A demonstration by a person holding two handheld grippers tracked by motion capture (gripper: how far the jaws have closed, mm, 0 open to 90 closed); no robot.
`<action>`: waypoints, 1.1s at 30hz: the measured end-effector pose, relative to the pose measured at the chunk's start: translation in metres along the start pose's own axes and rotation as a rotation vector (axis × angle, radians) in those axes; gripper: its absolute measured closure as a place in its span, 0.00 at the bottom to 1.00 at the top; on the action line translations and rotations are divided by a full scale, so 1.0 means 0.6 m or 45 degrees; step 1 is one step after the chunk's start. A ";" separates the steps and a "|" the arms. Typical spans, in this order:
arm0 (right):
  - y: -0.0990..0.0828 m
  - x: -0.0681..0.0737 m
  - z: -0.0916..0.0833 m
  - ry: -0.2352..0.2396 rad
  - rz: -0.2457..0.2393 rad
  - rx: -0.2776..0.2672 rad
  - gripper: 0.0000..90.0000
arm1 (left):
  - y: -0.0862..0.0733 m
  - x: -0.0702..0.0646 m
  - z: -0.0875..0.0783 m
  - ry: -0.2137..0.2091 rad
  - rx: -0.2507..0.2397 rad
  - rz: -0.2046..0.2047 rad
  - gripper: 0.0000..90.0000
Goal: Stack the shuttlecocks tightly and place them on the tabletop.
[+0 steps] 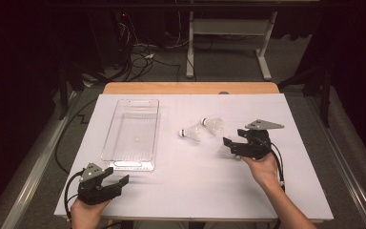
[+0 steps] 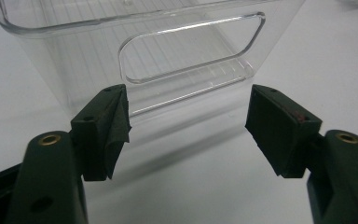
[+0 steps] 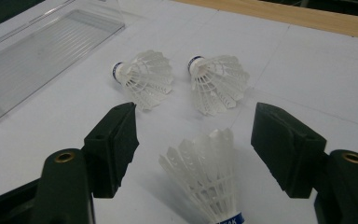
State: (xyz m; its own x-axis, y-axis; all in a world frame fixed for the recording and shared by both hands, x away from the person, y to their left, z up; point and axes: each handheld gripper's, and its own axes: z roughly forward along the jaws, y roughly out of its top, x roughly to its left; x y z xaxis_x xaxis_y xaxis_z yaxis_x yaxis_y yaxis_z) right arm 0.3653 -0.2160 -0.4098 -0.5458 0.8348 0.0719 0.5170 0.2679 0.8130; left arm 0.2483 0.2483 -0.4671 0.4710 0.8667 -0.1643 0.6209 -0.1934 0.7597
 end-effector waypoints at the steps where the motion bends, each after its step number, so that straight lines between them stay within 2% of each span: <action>1: 0.003 0.001 0.002 -0.003 -0.003 0.007 0.36 | 0.000 0.000 0.000 0.000 0.000 0.001 0.35; 14: 0.036 -0.002 0.026 -0.008 0.030 0.109 0.44 | 0.000 -0.001 0.000 -0.004 0.005 0.001 0.35; 19: 0.044 -0.007 0.036 0.020 0.062 0.166 0.49 | 0.000 -0.002 0.001 -0.002 0.004 0.003 0.34; 27: 0.057 -0.009 0.050 0.017 0.059 0.212 0.52 | 0.000 -0.002 0.001 -0.004 0.006 0.002 0.34; 33: 0.071 -0.009 0.062 0.037 0.059 0.248 0.55 | 0.000 -0.002 0.001 -0.005 0.005 0.002 0.34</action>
State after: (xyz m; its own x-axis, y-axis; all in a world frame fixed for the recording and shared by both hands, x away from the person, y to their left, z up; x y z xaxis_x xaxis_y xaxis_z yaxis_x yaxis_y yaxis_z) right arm 0.4147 -0.1909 -0.3970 -0.5356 0.8350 0.1258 0.6585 0.3198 0.6813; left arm 0.2483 0.2470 -0.4675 0.4744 0.8646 -0.1657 0.6228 -0.1965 0.7573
